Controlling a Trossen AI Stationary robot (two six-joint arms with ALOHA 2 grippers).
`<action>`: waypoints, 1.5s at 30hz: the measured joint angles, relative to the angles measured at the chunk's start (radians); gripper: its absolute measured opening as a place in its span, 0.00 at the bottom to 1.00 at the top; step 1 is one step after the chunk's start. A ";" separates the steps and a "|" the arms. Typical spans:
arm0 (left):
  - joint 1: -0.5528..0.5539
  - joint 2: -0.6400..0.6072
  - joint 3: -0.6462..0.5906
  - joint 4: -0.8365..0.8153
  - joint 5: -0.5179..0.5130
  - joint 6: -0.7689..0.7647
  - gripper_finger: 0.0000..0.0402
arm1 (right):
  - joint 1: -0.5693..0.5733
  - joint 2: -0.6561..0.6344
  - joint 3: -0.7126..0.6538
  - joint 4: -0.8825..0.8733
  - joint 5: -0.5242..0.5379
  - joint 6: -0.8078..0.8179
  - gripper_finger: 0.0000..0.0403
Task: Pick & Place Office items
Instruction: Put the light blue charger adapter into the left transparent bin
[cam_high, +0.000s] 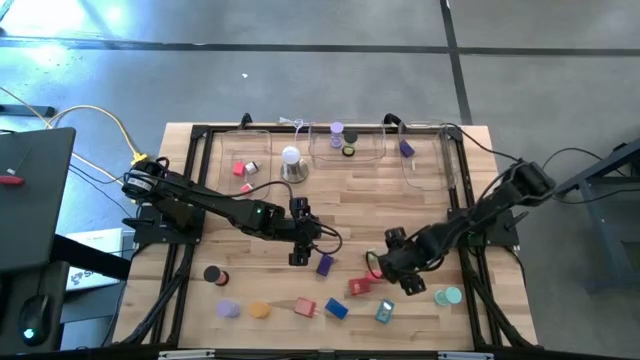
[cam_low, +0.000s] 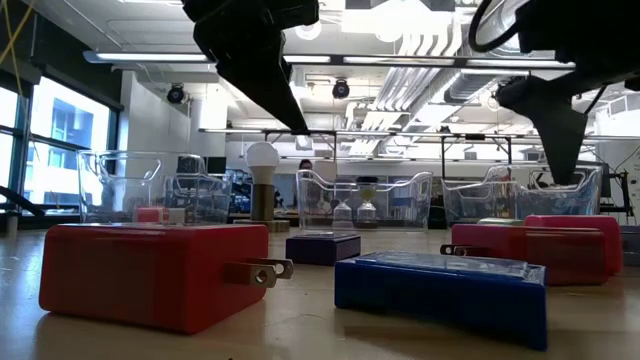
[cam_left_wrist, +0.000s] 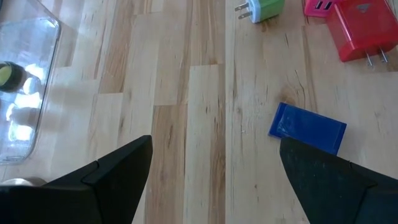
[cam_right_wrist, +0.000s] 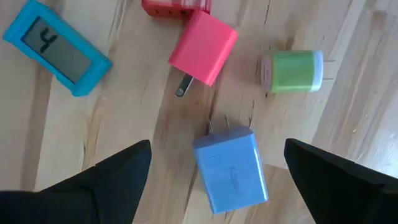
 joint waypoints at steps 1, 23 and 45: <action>0.000 0.000 0.000 0.000 0.000 0.000 0.86 | 0.000 0.002 0.000 -0.003 0.000 0.004 0.89; 0.026 0.000 0.000 0.008 0.000 0.011 0.86 | -0.023 0.003 -0.196 0.127 -0.004 -0.134 0.89; 0.029 -0.001 0.000 0.096 0.121 0.007 0.86 | -0.048 -0.001 -0.237 0.223 -0.052 -0.199 0.49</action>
